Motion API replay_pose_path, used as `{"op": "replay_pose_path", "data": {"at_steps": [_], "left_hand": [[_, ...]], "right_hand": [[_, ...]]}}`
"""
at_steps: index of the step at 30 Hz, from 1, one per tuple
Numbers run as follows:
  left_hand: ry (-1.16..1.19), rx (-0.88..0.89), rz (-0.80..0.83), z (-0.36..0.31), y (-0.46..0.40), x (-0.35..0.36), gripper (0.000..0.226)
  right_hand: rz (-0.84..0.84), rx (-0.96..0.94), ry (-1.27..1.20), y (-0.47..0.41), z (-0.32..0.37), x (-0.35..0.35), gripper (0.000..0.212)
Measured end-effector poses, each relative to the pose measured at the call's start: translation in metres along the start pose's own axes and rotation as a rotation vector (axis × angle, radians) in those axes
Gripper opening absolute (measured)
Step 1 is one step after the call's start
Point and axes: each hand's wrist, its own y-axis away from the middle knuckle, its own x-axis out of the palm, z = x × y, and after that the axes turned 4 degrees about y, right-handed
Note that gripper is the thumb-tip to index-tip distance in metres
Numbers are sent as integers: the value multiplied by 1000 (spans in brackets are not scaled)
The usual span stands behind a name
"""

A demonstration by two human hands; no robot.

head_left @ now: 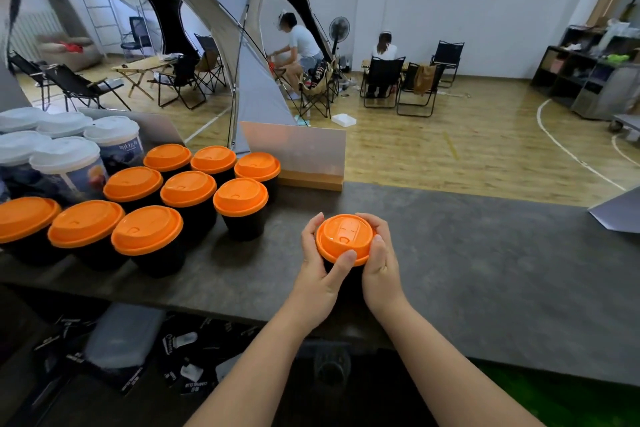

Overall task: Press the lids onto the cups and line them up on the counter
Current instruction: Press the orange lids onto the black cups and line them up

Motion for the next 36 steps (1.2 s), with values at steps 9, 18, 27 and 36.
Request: {"op": "replay_pose_path", "data": {"at_steps": [9,18,27,36], "left_hand": [[137,2,-441,-9,41,-9,55],[328,44,-674,-15,53,-83,34],[306,18,-661,-11,51,-108,30],[194,-2,-642,-6,47,-119,34]], "right_hand": [[-24,124,-11,13,16,39,34],[203,104,-104,26,38,115,37],[135,419,-133,6,48,156,46],[54,279,-167,20,33,167,45]]}}
